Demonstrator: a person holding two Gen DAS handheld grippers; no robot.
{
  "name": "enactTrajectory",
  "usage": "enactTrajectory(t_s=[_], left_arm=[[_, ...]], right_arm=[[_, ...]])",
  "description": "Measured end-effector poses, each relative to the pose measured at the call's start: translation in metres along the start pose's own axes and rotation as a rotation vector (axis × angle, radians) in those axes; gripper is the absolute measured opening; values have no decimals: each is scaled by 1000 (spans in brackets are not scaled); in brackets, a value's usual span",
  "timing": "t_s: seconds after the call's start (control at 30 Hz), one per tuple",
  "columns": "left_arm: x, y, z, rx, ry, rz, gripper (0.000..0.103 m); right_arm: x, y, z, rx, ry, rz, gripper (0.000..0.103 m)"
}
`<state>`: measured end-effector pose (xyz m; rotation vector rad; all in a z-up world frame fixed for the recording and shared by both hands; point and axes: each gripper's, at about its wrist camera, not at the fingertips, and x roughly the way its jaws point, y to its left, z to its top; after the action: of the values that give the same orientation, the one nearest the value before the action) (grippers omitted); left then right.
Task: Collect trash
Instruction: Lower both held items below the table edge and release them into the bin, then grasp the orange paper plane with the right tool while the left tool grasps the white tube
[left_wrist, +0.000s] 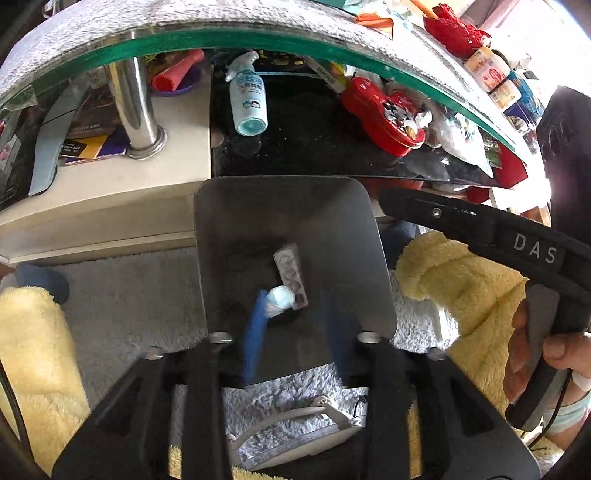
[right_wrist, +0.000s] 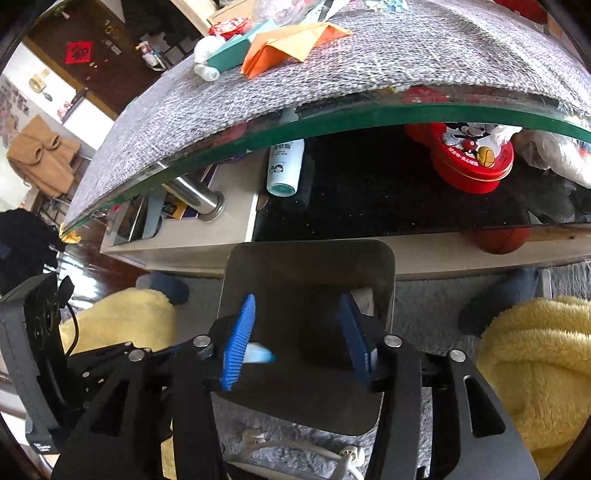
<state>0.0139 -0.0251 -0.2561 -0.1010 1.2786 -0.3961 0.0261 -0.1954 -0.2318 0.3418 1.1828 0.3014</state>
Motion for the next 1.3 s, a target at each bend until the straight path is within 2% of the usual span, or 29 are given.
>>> enactTrajectory(t_s=[0.07, 0.2, 0.23, 0.27, 0.37, 0.53, 0.7, 0.97, 1.0, 1.13, 1.3], left_arm=[[-4, 1, 1, 1, -11, 16, 53], [-20, 4, 6, 5, -58, 57, 80], [-25, 4, 8, 6, -72, 68, 84], [-30, 5, 10, 7, -85, 77, 86], [-46, 7, 18, 9, -122, 107, 92], [-69, 7, 28, 14, -177, 115, 93], [-92, 10, 49, 17, -238, 141, 93], [-116, 20, 89, 6, -327, 185, 93], [-117, 21, 92, 6, -331, 194, 93], [-114, 21, 108, 21, -339, 212, 93], [-108, 25, 123, 26, -339, 205, 93]], right_arm=[[-7, -4, 2, 10, -16, -9, 59], [-35, -10, 10, 13, -96, -71, 87], [-40, -10, 14, 15, -116, -83, 92], [-47, -11, 17, 16, -135, -89, 93], [-67, -11, 27, 20, -187, -88, 94], [-89, -1, 49, -14, -254, -91, 95], [-90, 7, 74, -39, -276, -93, 95], [-73, 21, 88, -76, -261, -86, 95], [-70, 22, 90, -76, -256, -77, 94], [-57, 27, 97, -81, -220, -35, 73], [-36, 32, 104, -84, -185, -14, 68]])
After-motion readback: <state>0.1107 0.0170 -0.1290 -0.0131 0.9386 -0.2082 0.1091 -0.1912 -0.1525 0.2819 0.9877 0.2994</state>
